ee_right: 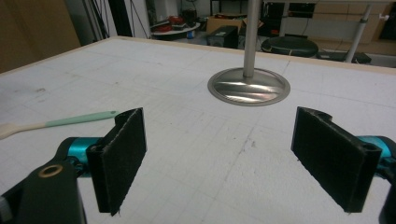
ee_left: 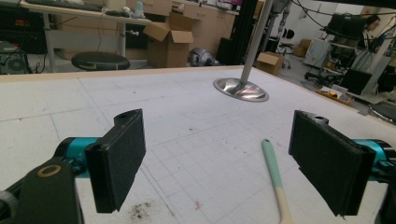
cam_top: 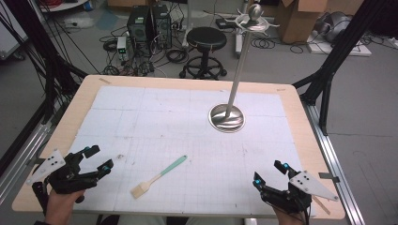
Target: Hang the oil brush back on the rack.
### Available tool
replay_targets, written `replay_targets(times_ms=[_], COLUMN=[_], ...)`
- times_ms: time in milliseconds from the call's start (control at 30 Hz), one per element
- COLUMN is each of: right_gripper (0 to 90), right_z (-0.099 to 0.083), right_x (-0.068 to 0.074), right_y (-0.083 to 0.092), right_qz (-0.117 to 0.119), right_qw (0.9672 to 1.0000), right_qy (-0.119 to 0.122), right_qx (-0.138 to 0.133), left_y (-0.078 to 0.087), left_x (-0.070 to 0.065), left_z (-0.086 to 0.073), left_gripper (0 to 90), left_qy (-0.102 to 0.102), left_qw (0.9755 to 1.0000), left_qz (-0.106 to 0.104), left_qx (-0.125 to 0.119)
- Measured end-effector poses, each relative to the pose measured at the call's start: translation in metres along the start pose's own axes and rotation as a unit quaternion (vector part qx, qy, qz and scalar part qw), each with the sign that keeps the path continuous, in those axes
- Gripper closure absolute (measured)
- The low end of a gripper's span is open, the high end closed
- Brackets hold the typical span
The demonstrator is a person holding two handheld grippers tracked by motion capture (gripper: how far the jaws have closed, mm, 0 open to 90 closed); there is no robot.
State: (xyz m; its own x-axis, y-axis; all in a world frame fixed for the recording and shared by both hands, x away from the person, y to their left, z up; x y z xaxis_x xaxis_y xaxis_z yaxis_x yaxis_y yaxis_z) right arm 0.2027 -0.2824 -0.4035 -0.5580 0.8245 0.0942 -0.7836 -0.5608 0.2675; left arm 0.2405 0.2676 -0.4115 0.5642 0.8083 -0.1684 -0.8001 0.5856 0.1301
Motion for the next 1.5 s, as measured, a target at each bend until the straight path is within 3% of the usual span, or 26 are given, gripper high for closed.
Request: replay_targets(times_ms=[167,433,533,667,767,900,1000,1167,1367,1500], right_gripper=[17.2,17.2,17.2,17.2,17.2,17.2,17.2,17.2,17.2,17.2], right_z=[0.001,0.0,-0.001,-0.001,-0.001,-0.001,-0.001,0.0,-0.001,-0.001], right_x=[0.003,0.003,0.004,0.006,0.006,0.006,0.006,0.007,0.007,0.008], right_y=[0.0,0.0,-0.001,-0.004,-0.005,-0.004,-0.004,-0.003,-0.004,-0.004], right_qz=[0.0,0.003,0.005,0.006,0.008,0.007,0.007,0.009,0.013,0.014], right_qw=[1.0,1.0,0.9999,0.9998,0.9997,0.9998,0.9998,0.9997,0.9997,0.9996], right_qy=[0.006,0.006,0.009,0.012,0.014,0.012,0.012,0.014,0.014,0.014], right_qx=[0.001,0.005,0.011,0.014,0.018,0.015,0.015,0.015,0.018,0.018], left_y=[0.0,-0.008,-0.015,-0.024,-0.033,-0.047,-0.057,-0.073,-0.083,-0.086], left_x=[-0.001,-0.007,-0.012,-0.022,-0.029,-0.045,-0.056,-0.069,-0.073,-0.075], left_z=[0.001,0.002,0.001,-0.003,-0.005,-0.009,-0.014,-0.021,-0.027,-0.033], left_gripper=[19.0,17.2,17.2,18.5,18.7,19.0,19.3,23.6,24.0,25.2], left_qy=[0.006,0.012,0.015,0.002,0.004,-0.005,-0.009,-0.012,-0.021,-0.027], left_qw=[1.0,0.9999,0.9997,0.9984,0.9972,0.9944,0.9928,0.9875,0.9824,0.9777], left_qz=[-0.002,-0.007,-0.011,-0.033,-0.043,-0.065,-0.067,-0.076,-0.07,-0.071], left_qx=[-0.007,0.004,0.015,0.046,0.061,0.083,0.1,0.138,0.172,0.196])
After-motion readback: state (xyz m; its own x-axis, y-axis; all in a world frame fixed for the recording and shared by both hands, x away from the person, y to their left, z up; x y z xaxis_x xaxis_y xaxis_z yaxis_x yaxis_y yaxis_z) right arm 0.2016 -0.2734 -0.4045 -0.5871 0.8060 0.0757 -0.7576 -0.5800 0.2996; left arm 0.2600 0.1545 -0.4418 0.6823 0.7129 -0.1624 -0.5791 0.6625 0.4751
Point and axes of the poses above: each handheld gripper's, and its own axes: y roughly backward along the jaws, z roughly out of its top, x roughly to its left, the point moved 3 cm from there along -y, roughly forward along the jaws, and after that the axes turned 6 degrees about z, right-handed, at the moved point
